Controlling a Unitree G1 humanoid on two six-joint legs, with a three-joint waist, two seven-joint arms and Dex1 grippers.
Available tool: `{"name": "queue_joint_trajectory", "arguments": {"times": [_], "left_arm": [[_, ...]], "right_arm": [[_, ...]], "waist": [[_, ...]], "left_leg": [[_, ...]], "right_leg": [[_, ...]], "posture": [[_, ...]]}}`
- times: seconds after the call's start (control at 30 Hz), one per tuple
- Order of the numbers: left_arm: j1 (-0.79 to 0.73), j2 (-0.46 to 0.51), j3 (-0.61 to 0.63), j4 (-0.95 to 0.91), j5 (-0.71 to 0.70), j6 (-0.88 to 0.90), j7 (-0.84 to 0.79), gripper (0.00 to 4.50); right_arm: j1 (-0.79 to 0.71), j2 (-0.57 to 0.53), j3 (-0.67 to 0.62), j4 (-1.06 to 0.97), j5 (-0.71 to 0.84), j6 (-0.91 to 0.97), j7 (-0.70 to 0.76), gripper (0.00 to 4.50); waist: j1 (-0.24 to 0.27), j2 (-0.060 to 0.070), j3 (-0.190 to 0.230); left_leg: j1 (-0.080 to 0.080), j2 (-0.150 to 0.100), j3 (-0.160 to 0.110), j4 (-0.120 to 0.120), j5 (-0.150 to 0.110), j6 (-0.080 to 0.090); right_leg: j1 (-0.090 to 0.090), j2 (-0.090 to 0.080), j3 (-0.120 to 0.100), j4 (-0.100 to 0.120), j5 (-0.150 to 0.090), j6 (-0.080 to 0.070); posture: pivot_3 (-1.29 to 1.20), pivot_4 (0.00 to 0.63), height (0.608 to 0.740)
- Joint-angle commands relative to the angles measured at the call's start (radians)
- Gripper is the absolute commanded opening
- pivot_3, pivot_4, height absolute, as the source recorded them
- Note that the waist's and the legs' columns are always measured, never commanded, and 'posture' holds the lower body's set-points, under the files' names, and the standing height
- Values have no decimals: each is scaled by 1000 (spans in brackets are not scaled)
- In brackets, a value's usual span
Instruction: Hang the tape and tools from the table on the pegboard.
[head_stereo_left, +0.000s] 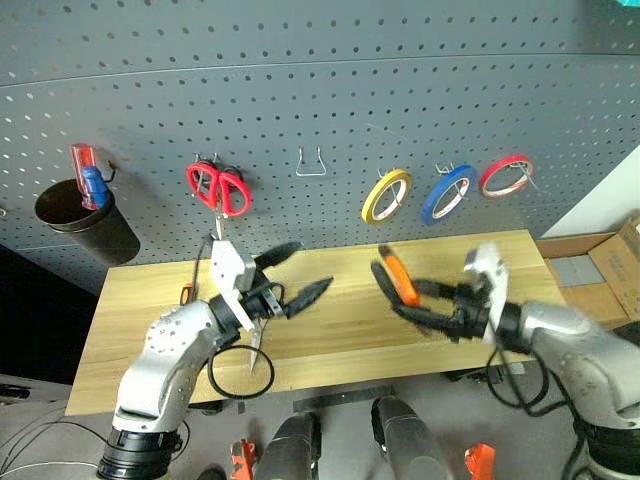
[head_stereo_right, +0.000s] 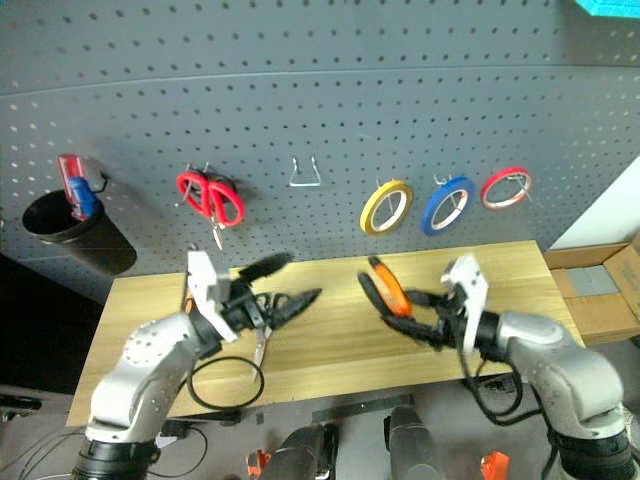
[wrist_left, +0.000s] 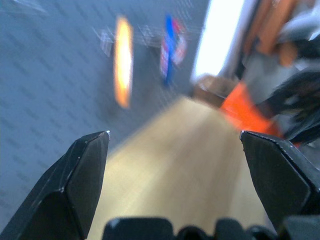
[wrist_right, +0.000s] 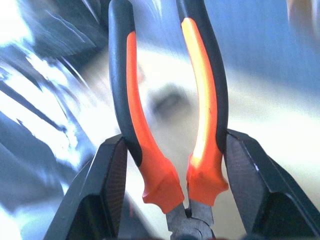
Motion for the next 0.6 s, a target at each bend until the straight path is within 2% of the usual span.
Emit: {"name": "queue_joint_trajectory", "arguments": {"times": [0.03, 0.13, 0.2, 0.3, 0.6], "left_arm": [[-13, -16, 38, -3, 10, -48, 38, 4500], [-9, -42, 43, 2, 39, -96, 69, 4500], [8, -91, 53, 12, 117, -188, 147, 4500], [47, -142, 49, -22, 232, -318, 228, 4500], [131, -189, 10, -81, 325, -424, 305, 4500]], "right_arm": [[-123, 36, -67, -19, 139, -22, -52, 2349], [-280, 94, -54, 34, 176, -43, -120, 2349], [-419, 115, 96, 95, 12, -108, -143, 2349], [-583, 214, 157, 195, -64, -182, -210, 2349], [-739, 374, 243, 413, -260, -440, -262, 2349]], "waist": [[7, -1, -1], [16, -1, -1], [19, -1, -2], [19, -2, -3], [50, -7, -8]], "left_leg": [[0, 0, 0, 0, 0, 0], [-1, 0, 0, -1, 1, -2], [-5, 0, 0, -1, 3, -4], [-7, 1, 8, -1, 3, -5], [-9, 5, 15, -1, 2, -5]], "right_leg": [[0, 0, 0, 0, 0, 0], [-3, 0, -2, 0, 0, 0], [-8, 0, -2, 1, 0, -1], [-16, -1, -1, 5, 1, -2], [-22, -1, -7, 4, 3, -5]], "posture": [[-133, 243, 740], [-125, 232, 740], [-106, 219, 740], [-82, 210, 740], [-30, 183, 740]]}}
